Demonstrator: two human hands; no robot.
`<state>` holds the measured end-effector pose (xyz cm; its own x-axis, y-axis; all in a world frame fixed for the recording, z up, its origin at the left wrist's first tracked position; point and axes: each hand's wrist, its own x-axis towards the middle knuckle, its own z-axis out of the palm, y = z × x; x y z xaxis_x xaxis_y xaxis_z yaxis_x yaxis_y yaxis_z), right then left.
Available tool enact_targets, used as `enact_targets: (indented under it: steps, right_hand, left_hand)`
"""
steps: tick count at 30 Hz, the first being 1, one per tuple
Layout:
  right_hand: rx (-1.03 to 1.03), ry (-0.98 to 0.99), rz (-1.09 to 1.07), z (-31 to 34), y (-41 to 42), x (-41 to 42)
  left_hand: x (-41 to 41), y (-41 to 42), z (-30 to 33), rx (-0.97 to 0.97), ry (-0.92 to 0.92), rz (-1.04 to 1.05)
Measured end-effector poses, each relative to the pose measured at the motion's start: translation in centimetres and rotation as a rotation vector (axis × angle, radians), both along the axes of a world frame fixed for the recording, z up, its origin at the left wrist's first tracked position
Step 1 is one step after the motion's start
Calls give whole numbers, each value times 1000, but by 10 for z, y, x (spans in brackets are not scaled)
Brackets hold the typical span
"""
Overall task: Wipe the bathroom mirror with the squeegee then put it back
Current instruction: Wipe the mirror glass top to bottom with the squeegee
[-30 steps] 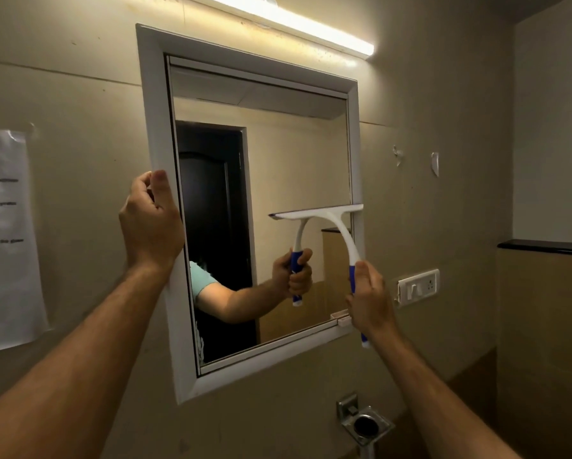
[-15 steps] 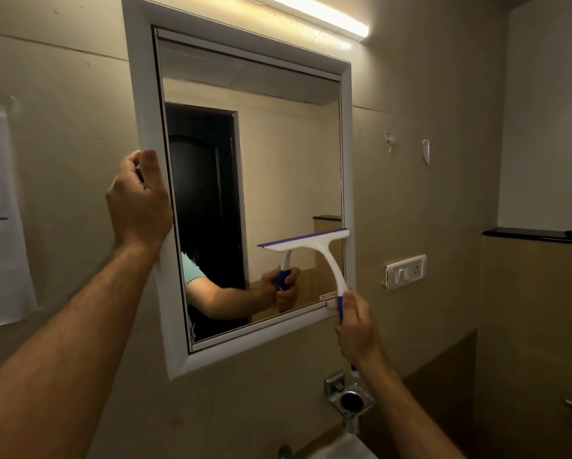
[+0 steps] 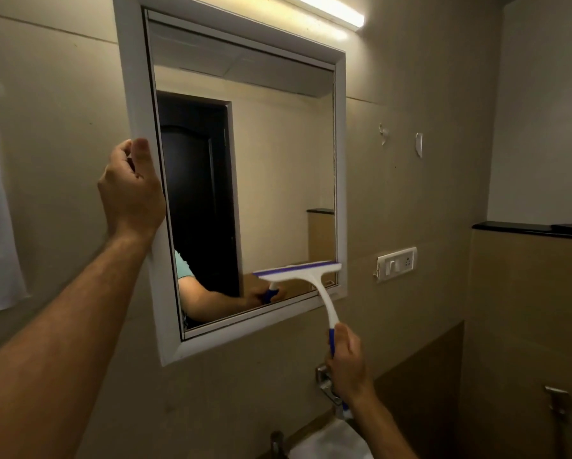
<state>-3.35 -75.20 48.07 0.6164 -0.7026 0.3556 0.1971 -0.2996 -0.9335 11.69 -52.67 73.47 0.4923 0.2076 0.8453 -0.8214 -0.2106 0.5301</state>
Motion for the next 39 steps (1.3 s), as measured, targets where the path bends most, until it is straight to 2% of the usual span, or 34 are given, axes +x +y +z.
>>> enact_targets:
  steps: [6, 9, 15, 19, 27, 35, 39]
  right_hand:
    - [-28, -82, -17, 47, 9, -9]
    - [70, -113, 35, 68, 7, -5]
    - [210, -41, 125, 21, 2, -9]
    - [193, 41, 80, -11, 10, -19]
    - [150, -18, 32, 29, 14, -8]
    - [106, 101, 11, -22, 30, -17]
    - [55, 13, 9, 6, 38, -19]
  left_hand:
    - [7, 0, -1, -7, -13, -17]
    - [7, 0, -3, -25, -13, -46]
    - [8, 0, -7, -42, -3, -64]
    - [9, -2, -14, -48, -3, -68]
    - [9, -2, -17, -61, -15, -64]
    - [11, -2, -24, -60, -14, -63]
    - [13, -1, -29, -53, -12, -56]
